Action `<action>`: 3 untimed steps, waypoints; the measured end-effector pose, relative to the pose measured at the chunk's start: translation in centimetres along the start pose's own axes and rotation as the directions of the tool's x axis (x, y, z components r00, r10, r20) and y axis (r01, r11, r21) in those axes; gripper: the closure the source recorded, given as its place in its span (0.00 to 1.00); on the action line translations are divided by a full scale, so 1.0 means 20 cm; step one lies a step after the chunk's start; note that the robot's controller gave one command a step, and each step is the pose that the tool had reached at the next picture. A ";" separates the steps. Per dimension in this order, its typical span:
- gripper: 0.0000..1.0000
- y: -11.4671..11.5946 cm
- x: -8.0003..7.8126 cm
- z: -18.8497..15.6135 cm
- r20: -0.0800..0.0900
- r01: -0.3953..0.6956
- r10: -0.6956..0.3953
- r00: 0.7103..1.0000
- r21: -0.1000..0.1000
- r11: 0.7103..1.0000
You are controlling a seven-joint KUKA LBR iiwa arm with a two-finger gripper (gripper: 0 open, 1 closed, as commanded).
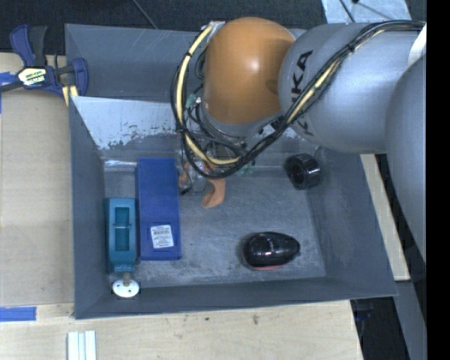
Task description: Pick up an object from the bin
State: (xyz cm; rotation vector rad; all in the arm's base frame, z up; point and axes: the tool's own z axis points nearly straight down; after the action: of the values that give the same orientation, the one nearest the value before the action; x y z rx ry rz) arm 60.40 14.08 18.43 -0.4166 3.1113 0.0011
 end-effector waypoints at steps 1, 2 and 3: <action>1.00 0.00 0.00 0.00 0.000 0.000 0.000 1.000 0.000 1.000; 1.00 0.00 0.00 0.00 0.000 0.000 0.000 1.000 0.000 1.000; 1.00 0.00 0.00 0.00 0.000 0.000 0.000 1.000 0.000 1.000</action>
Offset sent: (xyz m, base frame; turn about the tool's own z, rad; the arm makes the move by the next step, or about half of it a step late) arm 0.0000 0.0000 0.0000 0.0000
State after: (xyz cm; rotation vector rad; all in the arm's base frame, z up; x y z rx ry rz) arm 60.40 14.07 18.43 -0.4165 3.1116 0.0012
